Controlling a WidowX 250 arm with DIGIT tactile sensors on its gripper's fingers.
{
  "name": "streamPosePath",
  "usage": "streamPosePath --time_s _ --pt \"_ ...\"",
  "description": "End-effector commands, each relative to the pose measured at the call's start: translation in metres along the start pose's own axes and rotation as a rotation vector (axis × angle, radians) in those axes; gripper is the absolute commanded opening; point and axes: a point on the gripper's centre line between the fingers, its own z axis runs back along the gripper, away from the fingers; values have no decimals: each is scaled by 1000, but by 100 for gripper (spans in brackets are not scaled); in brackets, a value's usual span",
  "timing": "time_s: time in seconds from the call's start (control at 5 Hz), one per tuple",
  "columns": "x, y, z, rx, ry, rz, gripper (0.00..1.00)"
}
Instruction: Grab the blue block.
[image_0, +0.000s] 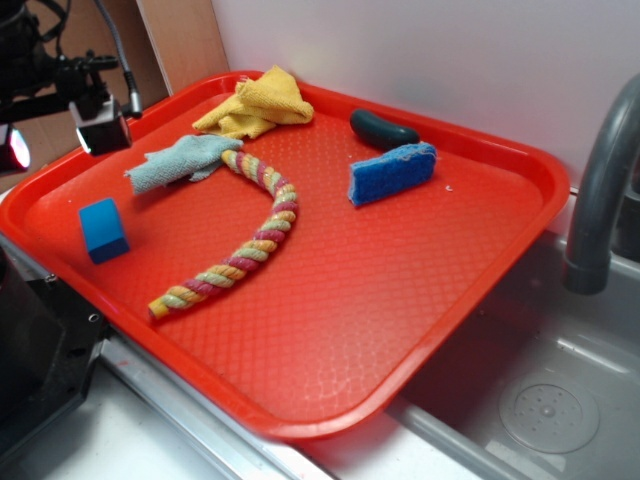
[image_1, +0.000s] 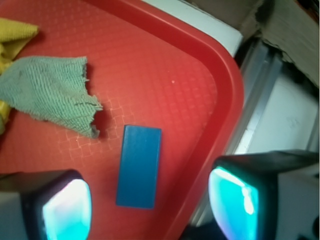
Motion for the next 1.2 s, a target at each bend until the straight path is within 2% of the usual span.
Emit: streamPosePath --time_s 0.0,0.4,0.6,0.8,1.0 --pt "-3 -1 -33 -10 30 -86 100" --pt "-2 -12 -71 39 97 -109 100" --pt "-3 -11 -75 49 121 -105 100" --pt "-1 -13 -74 53 115 -98 0" --pt "0 -11 -66 13 119 -199 0"
